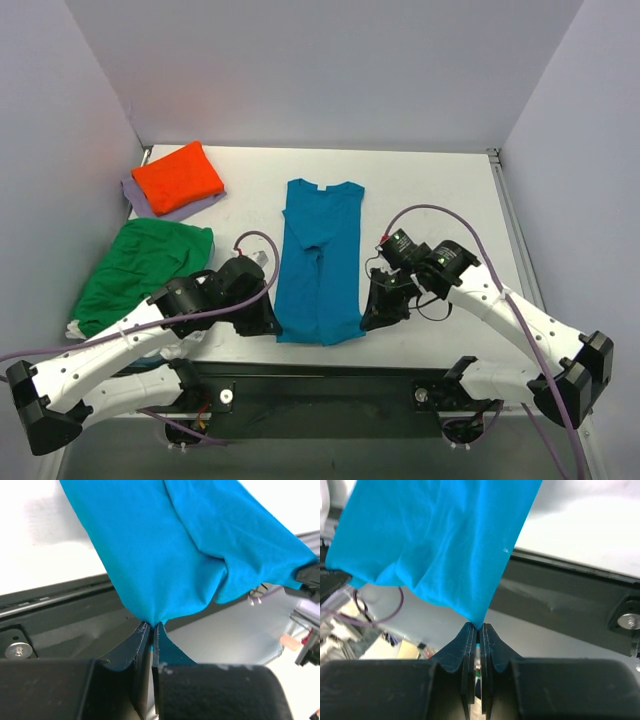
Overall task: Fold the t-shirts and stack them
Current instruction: Fold the folded rectangular tshirt in 1/3 of the way
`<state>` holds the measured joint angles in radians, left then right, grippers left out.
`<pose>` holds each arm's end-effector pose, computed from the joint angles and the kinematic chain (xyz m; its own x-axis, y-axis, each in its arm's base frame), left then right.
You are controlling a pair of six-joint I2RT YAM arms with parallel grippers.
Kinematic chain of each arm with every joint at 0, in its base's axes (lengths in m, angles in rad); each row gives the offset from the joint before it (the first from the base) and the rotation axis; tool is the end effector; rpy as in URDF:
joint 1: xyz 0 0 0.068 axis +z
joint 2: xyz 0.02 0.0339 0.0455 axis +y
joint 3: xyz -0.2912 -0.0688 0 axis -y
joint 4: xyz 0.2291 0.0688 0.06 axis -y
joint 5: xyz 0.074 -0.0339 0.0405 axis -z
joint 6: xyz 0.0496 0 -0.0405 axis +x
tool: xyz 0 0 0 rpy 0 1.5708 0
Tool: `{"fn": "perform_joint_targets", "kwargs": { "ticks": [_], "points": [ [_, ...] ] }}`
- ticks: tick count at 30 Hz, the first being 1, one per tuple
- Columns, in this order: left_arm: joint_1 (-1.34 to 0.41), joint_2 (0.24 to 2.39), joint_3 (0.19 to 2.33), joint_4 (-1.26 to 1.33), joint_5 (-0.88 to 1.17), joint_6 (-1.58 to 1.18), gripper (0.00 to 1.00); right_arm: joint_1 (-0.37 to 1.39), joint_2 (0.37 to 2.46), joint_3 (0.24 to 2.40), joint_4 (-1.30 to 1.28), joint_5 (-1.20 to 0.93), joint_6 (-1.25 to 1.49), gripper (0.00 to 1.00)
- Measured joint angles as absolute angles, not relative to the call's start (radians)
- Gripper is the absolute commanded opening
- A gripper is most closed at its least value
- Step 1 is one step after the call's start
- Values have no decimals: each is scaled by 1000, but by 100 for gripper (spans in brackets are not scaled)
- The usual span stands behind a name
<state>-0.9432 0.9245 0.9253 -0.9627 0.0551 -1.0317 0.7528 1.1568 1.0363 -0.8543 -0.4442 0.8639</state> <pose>0.0825 -0.1184 0.3048 -0.9567 -0.1404 -0.2549 0.0110 0.8577 -0.5140 0.1344 0.1552 0.3138 -0.9955 0.0082 -0.0941 -0.0560 0.7511 0.6578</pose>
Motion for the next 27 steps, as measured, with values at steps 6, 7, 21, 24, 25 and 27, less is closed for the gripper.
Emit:
{"fn": "perform_joint_targets", "kwargs": {
  "ticks": [6,7,21,24,25,27],
  "points": [
    [-843,1014,935,-931,48,-990,0,681,1272,1094,-860,-396,818,0],
    [-812,1031,935,-912,59,-981,0,668,1288,1103,-860,-392,807,0],
    [-583,1397,1007,-694,169,-814,0,528,1632,1338,-851,-338,634,0],
    [-537,1472,1057,-667,194,-780,0,507,1704,1385,-848,-334,609,0],
    [-524,1496,1073,-656,202,-771,0,496,1734,1400,-847,-333,601,0],
    [-502,1546,1110,-641,218,-752,0,477,1774,1434,-846,-332,585,0]
  ]
}}
